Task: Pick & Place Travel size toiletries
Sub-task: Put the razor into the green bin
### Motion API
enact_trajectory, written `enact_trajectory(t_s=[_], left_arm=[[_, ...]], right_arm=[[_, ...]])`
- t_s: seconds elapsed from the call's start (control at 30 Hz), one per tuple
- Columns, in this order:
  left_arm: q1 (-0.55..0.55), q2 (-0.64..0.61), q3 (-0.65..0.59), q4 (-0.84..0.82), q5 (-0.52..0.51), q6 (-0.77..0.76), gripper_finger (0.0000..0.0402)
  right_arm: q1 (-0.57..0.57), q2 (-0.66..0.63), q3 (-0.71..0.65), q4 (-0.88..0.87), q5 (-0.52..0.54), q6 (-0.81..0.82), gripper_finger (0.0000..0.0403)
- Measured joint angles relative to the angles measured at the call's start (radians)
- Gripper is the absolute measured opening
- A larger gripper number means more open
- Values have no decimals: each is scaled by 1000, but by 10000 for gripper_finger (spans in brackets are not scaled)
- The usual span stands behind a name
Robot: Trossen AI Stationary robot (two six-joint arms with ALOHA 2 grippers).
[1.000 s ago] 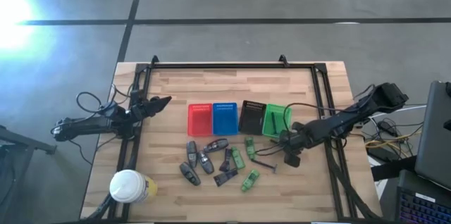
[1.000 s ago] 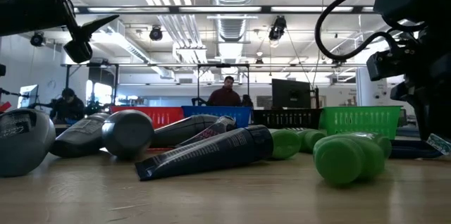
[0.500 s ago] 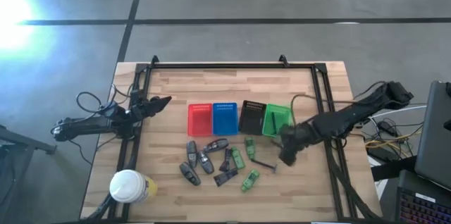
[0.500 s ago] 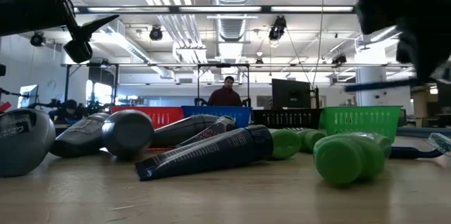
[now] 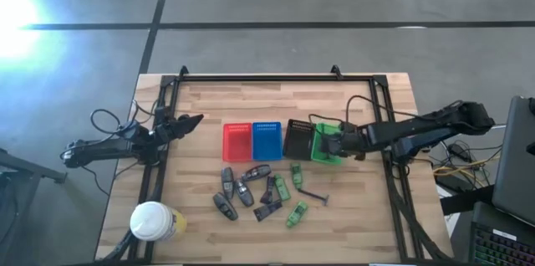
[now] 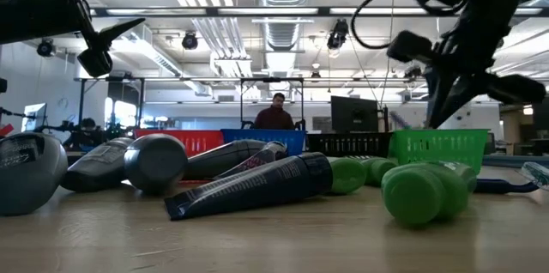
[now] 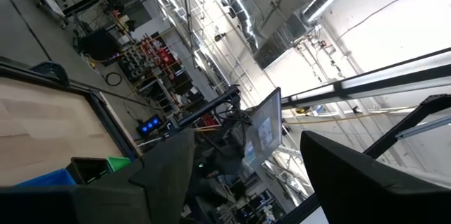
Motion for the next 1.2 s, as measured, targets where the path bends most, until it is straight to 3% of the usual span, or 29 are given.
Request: enact_trajectory(t_s=[0.17, 0.33, 0.43, 0.57, 0.7, 1.03, 1.2], left_arm=[[0, 0, 0, 0, 0, 0, 266], [0, 0, 0, 0, 0, 0, 266], [0, 0, 0, 0, 0, 0, 266], [0, 0, 0, -1, 0, 0, 266], [0, 0, 0, -1, 0, 0, 266], [0, 0, 0, -1, 0, 0, 266], [0, 0, 0, -1, 0, 0, 266]], right_arm=[[-28, 105, 33, -5, -26, -22, 29], [-5, 153, 127, -52, -85, -145, 72], [36, 153, 210, -88, -93, -367, 108], [121, 178, 328, -96, -182, -754, 149], [195, 289, 395, -126, -258, -942, 182], [317, 601, 607, -234, -219, -1073, 254], [351, 691, 630, -254, -187, -1006, 259]])
